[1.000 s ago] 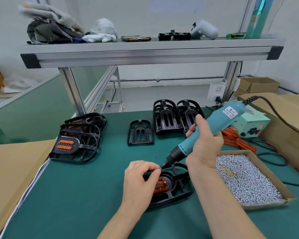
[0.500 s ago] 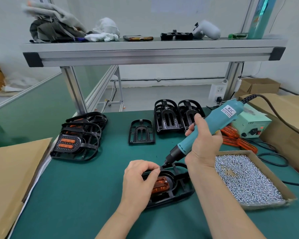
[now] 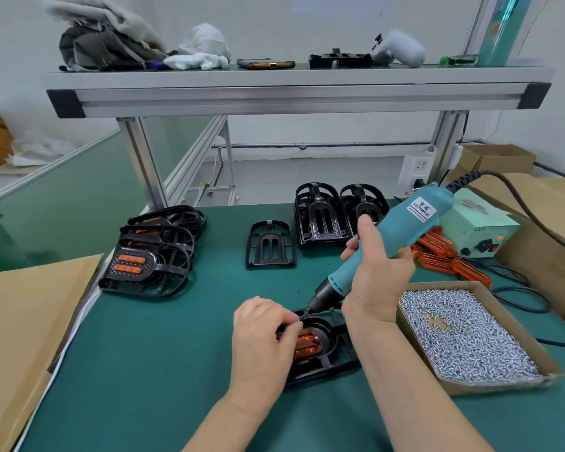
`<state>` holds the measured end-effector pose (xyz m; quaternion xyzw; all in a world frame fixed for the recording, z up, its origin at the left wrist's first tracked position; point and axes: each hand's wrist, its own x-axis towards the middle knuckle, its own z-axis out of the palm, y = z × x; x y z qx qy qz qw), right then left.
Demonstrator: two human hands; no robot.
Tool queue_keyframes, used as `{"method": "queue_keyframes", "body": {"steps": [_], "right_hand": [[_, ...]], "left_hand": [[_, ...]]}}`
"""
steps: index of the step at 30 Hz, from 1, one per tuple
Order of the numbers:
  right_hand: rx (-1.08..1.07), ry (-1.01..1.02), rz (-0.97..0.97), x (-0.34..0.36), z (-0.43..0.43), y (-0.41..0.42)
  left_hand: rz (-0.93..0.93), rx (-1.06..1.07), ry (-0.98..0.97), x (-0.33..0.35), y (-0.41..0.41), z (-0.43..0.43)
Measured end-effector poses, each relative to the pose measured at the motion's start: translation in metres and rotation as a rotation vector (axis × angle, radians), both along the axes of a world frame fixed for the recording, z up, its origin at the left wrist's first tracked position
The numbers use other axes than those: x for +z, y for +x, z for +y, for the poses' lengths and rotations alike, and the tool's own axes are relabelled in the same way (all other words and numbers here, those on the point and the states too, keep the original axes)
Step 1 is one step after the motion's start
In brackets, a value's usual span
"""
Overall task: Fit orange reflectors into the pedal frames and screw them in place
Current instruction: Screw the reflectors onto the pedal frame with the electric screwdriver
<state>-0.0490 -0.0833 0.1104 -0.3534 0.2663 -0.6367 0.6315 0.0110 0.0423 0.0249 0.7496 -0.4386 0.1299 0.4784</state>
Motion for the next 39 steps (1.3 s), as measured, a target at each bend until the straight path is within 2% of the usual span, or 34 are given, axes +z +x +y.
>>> {"method": "queue_keyframes", "body": {"steps": [4, 9, 12, 16, 19, 21, 24, 27, 33, 39], "right_hand": [[-0.045, 0.078, 0.023, -0.003, -0.003, 0.002], [-0.035, 0.173, 0.055, -0.009, -0.008, 0.002], [-0.020, 0.166, 0.051, -0.012, -0.007, 0.003], [-0.001, 0.142, 0.043, -0.012, -0.003, 0.004], [0.009, 0.123, 0.044, -0.010, -0.001, 0.007], [0.022, 0.103, 0.037, -0.008, 0.001, 0.009], [0.061, 0.041, 0.032, -0.007, 0.004, 0.011], [0.103, -0.051, 0.063, -0.008, 0.011, 0.015], [0.169, -0.165, 0.162, -0.020, 0.026, 0.024], [0.176, -0.181, 0.210, -0.027, 0.030, 0.029]], "left_hand": [[0.016, 0.028, -0.053, -0.002, -0.003, 0.001], [-0.115, 0.113, -0.130, -0.003, -0.004, 0.001], [-0.189, 0.124, -0.130, -0.008, -0.003, 0.001], [-0.189, 0.124, -0.126, -0.011, -0.003, 0.003], [-0.128, 0.068, -0.046, -0.007, -0.002, 0.005], [-0.013, 0.023, 0.047, -0.006, 0.000, 0.012], [0.242, -0.114, 0.281, -0.012, 0.008, 0.026], [0.324, -0.227, 0.508, -0.017, 0.015, 0.034], [0.413, -0.236, 0.485, -0.018, 0.019, 0.032], [0.389, -0.228, 0.476, -0.019, 0.021, 0.032]]}}
